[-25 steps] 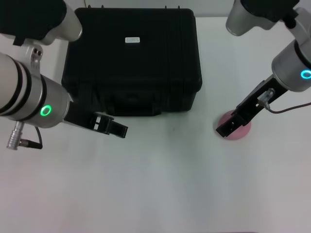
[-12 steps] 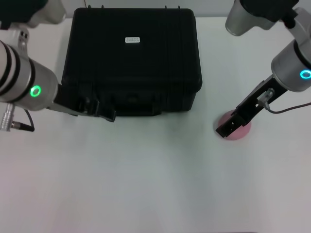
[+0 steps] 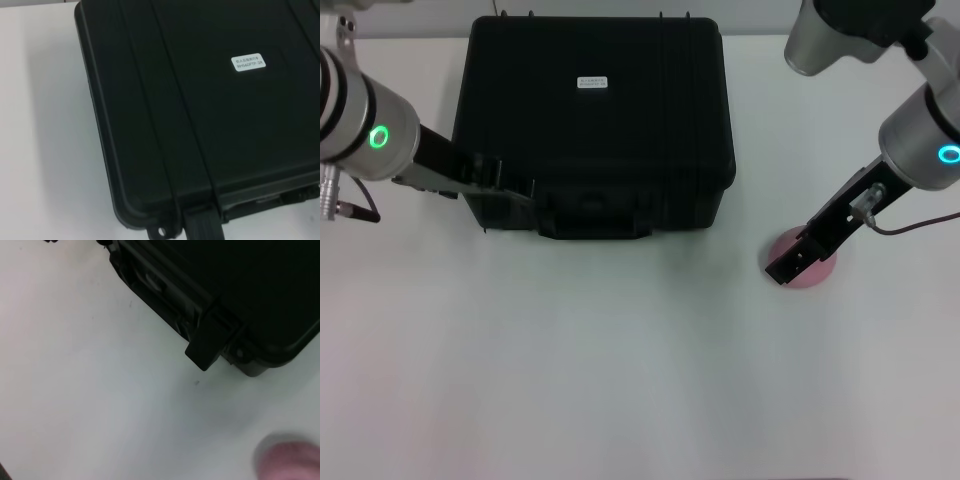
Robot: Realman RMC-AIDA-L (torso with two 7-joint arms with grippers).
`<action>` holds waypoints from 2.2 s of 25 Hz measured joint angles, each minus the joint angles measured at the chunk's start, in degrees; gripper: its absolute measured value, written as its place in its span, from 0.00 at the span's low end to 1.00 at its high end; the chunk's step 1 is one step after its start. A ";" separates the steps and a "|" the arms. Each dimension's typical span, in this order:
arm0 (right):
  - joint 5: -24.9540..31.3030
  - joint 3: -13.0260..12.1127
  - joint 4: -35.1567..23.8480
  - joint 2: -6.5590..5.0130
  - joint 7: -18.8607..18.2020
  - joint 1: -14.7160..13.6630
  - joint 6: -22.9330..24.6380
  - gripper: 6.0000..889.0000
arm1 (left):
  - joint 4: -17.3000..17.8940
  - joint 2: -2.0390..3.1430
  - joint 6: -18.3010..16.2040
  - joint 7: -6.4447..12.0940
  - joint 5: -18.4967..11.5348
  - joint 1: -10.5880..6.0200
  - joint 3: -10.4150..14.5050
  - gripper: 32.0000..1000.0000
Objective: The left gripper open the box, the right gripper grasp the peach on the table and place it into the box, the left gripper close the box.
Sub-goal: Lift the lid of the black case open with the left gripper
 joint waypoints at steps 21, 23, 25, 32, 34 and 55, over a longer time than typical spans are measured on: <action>-0.01 0.00 0.17 -0.08 -0.17 0.00 -0.07 0.95 | -8.86 -0.26 4.24 0.02 0.38 -2.96 0.47 0.91; -0.01 0.00 0.17 -0.08 -0.18 0.00 -0.09 0.95 | -10.01 -0.26 4.91 0.13 0.29 -3.27 0.50 0.91; -0.01 0.00 0.16 -0.08 -0.22 0.00 -0.09 0.95 | -11.22 -0.26 5.54 0.32 0.29 -3.55 0.51 0.91; -0.01 0.00 0.15 -0.09 -0.25 0.00 -0.08 0.95 | -13.03 -0.22 6.66 0.43 0.29 -4.28 0.51 0.91; -0.01 0.00 0.15 -0.09 -0.25 0.00 -0.04 0.95 | -13.48 -0.21 6.75 0.44 0.30 -4.55 0.52 0.91; -0.01 0.00 0.38 -0.09 -0.25 0.00 0.00 0.95 | -14.02 -0.07 7.13 0.39 0.71 -5.08 0.35 0.81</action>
